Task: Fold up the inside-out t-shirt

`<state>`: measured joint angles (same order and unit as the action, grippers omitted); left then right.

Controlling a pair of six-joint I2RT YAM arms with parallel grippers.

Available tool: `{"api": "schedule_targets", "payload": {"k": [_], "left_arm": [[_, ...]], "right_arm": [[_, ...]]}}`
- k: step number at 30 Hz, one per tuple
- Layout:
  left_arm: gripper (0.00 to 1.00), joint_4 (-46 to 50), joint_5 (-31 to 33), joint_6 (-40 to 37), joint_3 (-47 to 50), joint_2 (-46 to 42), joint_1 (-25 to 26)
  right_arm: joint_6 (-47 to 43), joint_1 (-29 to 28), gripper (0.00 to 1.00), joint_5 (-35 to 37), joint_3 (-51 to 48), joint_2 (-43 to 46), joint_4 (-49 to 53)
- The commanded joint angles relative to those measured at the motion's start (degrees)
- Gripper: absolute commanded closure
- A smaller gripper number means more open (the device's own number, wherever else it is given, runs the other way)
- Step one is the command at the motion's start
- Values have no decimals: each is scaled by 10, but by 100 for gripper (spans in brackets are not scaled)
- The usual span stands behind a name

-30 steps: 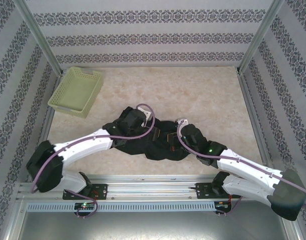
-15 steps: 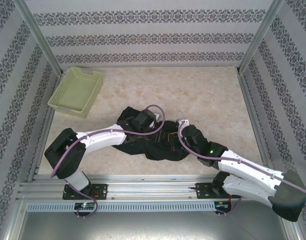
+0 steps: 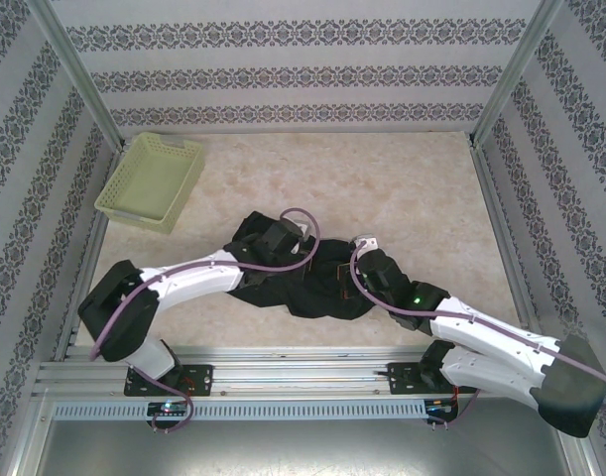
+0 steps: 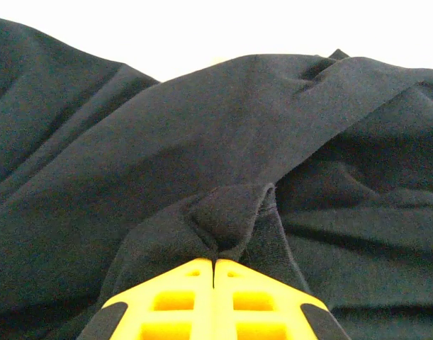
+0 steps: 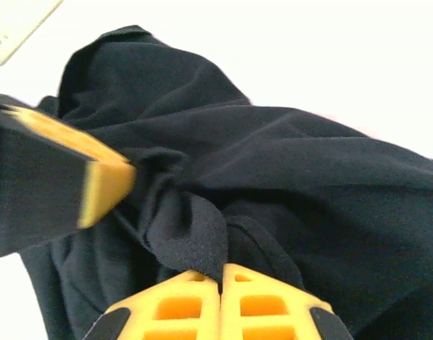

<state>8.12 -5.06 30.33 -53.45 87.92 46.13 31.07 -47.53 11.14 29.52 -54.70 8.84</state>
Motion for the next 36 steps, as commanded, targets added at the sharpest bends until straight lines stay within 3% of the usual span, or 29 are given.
{"api": "schedule_targets", "payload": {"k": [1,6,10,16,19,27,33,36], "left_arm": [[100,-38,39,8,36,-63,0],[100,-85,47,23,106,-149,-21],[100,-100,36,33,149,-189,-37],[100,-131,-62,35,172,-168,-28],[100,-125,-59,14,175,-156,9],[100,-114,-9,7,196,-181,45],[100,-119,-4,11,202,-185,50],[100,-122,0,17,207,-190,50]], "right_arm": [[-14,-6,100,49,8,-10,36],[-31,-5,100,80,15,-24,68],[-26,-6,100,63,2,-14,55],[-9,-6,77,-11,-15,1,32],[0,-6,67,6,0,13,79],[24,-33,65,-29,29,50,94],[36,-99,63,-27,74,-21,66],[49,-101,65,-6,83,-85,63]]}}
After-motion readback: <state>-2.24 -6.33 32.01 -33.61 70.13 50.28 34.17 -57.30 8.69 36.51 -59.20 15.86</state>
